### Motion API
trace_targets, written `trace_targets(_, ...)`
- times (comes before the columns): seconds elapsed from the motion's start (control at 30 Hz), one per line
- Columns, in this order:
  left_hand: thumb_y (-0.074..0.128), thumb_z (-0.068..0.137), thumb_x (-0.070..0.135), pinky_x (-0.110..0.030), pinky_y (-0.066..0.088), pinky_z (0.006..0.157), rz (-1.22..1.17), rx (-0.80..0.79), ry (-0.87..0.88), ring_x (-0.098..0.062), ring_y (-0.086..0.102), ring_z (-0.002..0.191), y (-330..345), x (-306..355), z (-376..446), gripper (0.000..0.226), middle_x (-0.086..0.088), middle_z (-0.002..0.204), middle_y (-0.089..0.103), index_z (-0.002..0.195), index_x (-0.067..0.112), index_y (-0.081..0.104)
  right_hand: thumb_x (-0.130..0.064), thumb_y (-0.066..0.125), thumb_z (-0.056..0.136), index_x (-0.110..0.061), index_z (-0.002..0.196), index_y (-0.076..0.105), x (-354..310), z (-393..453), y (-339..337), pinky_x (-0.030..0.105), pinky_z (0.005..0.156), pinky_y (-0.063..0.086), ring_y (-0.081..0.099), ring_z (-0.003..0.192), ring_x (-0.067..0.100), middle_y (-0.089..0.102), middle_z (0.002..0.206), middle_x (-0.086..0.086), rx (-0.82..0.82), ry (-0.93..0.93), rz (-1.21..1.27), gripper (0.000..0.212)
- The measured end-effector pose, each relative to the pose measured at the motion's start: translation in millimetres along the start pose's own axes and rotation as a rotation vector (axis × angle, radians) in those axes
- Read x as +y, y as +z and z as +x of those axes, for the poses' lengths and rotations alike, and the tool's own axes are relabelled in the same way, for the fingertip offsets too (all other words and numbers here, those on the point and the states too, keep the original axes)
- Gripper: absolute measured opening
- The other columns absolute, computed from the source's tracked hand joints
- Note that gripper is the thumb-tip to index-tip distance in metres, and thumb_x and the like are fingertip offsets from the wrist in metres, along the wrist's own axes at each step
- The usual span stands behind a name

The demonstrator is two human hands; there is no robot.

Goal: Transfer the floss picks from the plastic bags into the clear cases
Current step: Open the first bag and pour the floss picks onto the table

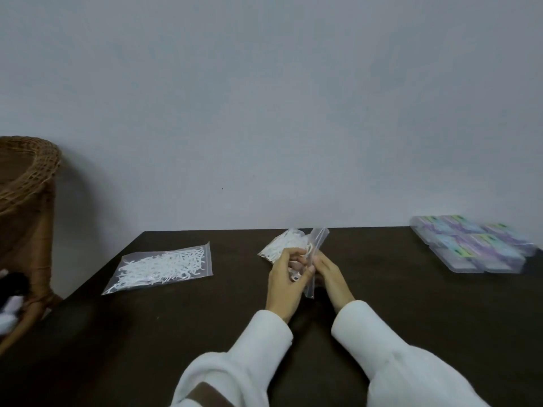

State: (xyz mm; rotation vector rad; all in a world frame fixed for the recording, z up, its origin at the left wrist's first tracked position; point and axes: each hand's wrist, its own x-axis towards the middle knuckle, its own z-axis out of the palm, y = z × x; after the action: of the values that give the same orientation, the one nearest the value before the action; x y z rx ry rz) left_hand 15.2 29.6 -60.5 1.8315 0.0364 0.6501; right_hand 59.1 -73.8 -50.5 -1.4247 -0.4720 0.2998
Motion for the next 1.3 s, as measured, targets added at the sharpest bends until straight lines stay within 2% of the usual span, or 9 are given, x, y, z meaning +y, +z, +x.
trace_targets(0.1, 0.067, 0.085, 0.016, -0.028, 0.051, 0.080, 0.069, 0.033, 0.069, -0.007, 0.058, 0.085, 0.7, -0.5, -0.5, 0.011, 0.008, 0.091, 0.063, 0.090, 0.024, 0.062, -0.018, 0.048, 0.095, -0.014, 0.128, 0.054, 4.9, 1.9, -3.6, 0.034, 0.095, 0.049, 0.061, 0.108, 0.023, 0.065, 0.114, 0.009, 0.052, -0.056, -0.064, 0.033)
trace_targets(0.17, 0.069, 0.084, 0.014, -0.026, 0.050, 0.077, 0.081, 0.065, 0.091, -0.008, 0.059, 0.083, 0.1, 0.4, -0.5, 0.018, 0.006, 0.088, 0.063, 0.084, 0.031, 0.062, -0.012, 0.052, 0.093, -0.011, 0.125, 0.053, 6.2, 1.9, -4.9, 0.027, 0.085, 0.052, 0.066, 0.093, 0.022, 0.066, 0.098, 0.014, 0.094, -0.098, -0.053, 0.032)
trace_targets(0.23, 0.069, 0.083, 0.014, -0.023, 0.050, 0.075, 0.090, 0.098, 0.116, -0.009, 0.058, 0.083, -1.3, 1.5, -0.8, 0.021, 0.004, 0.087, 0.063, 0.083, 0.034, 0.063, -0.006, 0.055, 0.090, -0.013, 0.122, 0.049, 6.6, 1.6, -3.5, 0.018, 0.073, 0.051, 0.066, 0.072, 0.010, 0.064, 0.080, 0.007, 0.115, -0.125, -0.001, 0.033)
trace_targets(0.3, 0.070, 0.083, 0.015, -0.021, 0.050, 0.073, 0.075, 0.118, 0.105, -0.009, 0.059, 0.082, -2.0, 2.6, -2.0, 0.015, 0.005, 0.084, 0.065, 0.084, 0.029, 0.067, -0.004, 0.059, 0.087, -0.018, 0.113, 0.046, 7.0, 0.2, -2.7, 0.014, 0.070, 0.050, 0.064, 0.066, 0.007, 0.063, 0.074, 0.003, 0.142, -0.128, 0.047, 0.032)
trace_targets(0.47, 0.068, 0.084, 0.009, -0.012, 0.047, 0.068, 0.080, 0.138, 0.094, -0.006, 0.060, 0.077, -3.5, 3.4, -3.4, 0.009, 0.006, 0.079, 0.063, 0.090, 0.015, 0.065, -0.001, 0.058, 0.087, -0.013, 0.092, 0.052, 3.1, -4.4, -3.5, 0.017, 0.071, 0.049, 0.065, 0.067, 0.009, 0.065, 0.081, 0.010, 0.151, -0.151, 0.041, 0.014)
trace_targets(0.63, 0.063, 0.089, 0.017, -0.007, 0.044, 0.073, 0.099, 0.089, 0.086, 0.001, 0.059, 0.087, -3.4, 6.3, -3.8, 0.003, 0.009, 0.088, 0.064, 0.092, 0.016, 0.064, 0.002, 0.060, 0.084, -0.014, 0.098, 0.053, 0.8, -6.1, -4.4, 0.013, 0.067, 0.049, 0.067, 0.064, 0.007, 0.068, 0.072, 0.002, 0.199, -0.092, 0.164, 0.022)
trace_targets(0.93, 0.066, 0.087, 0.022, -0.004, 0.042, 0.077, 0.050, 0.066, 0.022, 0.000, 0.061, 0.085, -5.5, 8.9, -4.1, 0.003, 0.011, 0.084, 0.067, 0.086, 0.019, 0.066, -0.004, 0.056, 0.088, -0.002, 0.089, 0.059, -0.5, -8.2, -4.7, 0.010, 0.068, 0.049, 0.065, 0.067, 0.004, 0.066, 0.078, 0.004, 0.112, -0.152, 0.074, 0.004)
trace_targets(1.2, 0.070, 0.082, 0.014, -0.015, 0.046, 0.066, -0.022, 0.122, -0.064, -0.006, 0.056, 0.067, -6.8, 9.0, -2.7, 0.010, -0.006, 0.078, 0.067, 0.075, 0.008, 0.066, -0.008, 0.055, 0.090, 0.001, 0.091, 0.058, 5.9, -6.2, -6.3, 0.012, 0.069, 0.048, 0.062, 0.066, 0.003, 0.063, 0.075, 0.003, 0.070, -0.172, -0.060, 0.009)
trace_targets(1.3, 0.066, 0.086, 0.016, -0.018, 0.044, 0.064, 0.022, 0.096, -0.075, -0.011, 0.053, 0.067, -9.0, 6.8, -1.6, 0.011, -0.005, 0.077, 0.065, 0.076, 0.011, 0.064, -0.013, 0.054, 0.092, -0.006, 0.089, 0.059, 9.9, -5.6, -6.1, 0.020, 0.076, 0.049, 0.063, 0.071, 0.009, 0.065, 0.075, 0.002, 0.056, -0.152, -0.103, 0.009)
